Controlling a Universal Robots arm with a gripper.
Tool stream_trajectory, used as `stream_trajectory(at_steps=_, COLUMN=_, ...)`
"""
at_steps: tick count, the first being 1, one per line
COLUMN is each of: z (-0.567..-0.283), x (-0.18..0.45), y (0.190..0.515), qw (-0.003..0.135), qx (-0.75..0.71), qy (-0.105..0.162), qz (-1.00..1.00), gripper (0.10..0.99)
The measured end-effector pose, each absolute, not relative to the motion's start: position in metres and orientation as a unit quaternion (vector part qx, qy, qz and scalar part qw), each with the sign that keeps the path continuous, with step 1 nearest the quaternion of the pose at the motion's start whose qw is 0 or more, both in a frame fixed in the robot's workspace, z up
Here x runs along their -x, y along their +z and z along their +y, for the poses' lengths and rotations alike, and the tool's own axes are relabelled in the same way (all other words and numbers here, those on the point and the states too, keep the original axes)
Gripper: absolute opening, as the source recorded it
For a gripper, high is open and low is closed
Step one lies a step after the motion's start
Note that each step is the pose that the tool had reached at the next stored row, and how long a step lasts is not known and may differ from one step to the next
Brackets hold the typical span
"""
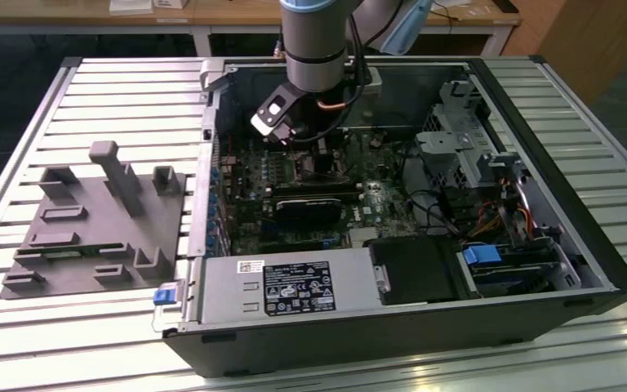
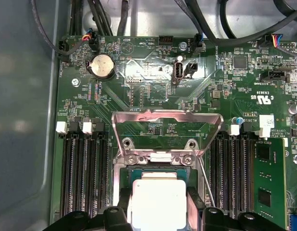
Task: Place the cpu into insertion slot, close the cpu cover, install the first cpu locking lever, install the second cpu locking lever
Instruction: 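Place the cpu into insertion slot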
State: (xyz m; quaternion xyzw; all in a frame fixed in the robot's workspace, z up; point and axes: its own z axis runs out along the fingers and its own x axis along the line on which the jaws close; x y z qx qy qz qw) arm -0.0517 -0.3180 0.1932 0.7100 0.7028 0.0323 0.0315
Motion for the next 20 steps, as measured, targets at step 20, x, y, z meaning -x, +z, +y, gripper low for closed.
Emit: stream_trajectory(at_steps=20, z=-0.3180, x=0.0517, y=0.1995, qw=0.032, qx=-0.711, qy=0.032, qz=0.701, gripper=0.612)
